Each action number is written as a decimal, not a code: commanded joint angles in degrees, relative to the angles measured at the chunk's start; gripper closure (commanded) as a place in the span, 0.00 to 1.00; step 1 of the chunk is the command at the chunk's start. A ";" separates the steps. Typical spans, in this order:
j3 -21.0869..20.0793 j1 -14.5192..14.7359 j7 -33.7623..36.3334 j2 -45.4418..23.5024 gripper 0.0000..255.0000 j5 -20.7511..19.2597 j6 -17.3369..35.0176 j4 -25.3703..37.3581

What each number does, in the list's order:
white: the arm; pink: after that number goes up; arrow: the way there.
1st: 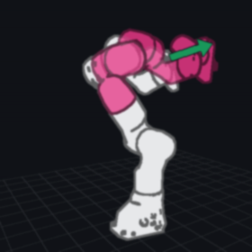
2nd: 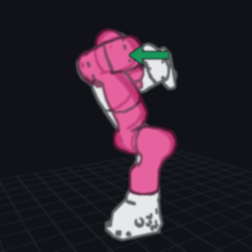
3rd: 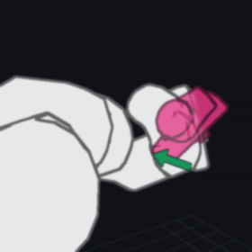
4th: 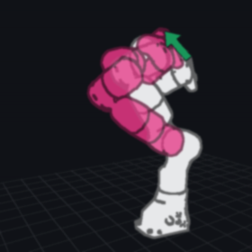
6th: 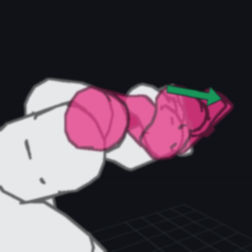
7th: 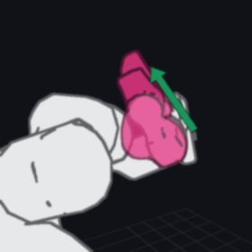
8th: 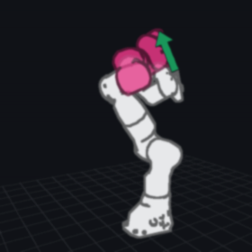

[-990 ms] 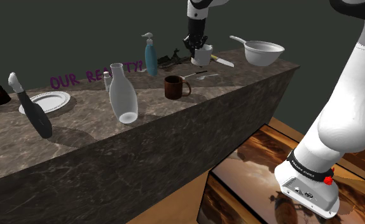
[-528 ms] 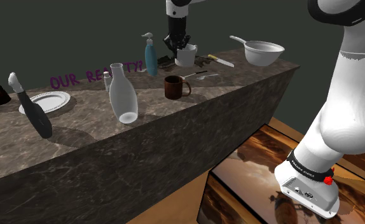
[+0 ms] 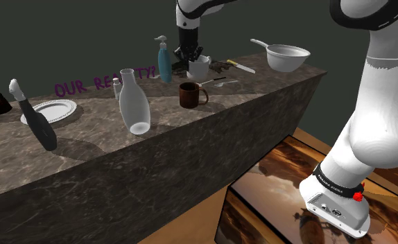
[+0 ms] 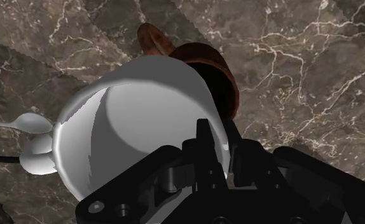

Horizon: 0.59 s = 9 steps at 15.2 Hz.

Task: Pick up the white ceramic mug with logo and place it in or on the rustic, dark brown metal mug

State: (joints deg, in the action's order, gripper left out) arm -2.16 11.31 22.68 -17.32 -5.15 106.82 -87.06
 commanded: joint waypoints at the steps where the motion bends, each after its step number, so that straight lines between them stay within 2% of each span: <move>1: 0.01 -0.01 0.14 0.03 1.00 -0.05 1.63 -1.62; 9: 0.07 -0.05 0.60 -0.92 1.00 -0.26 7.29 -6.36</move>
State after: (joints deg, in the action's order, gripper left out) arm -2.10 11.27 23.23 -18.10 -5.38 113.44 -92.94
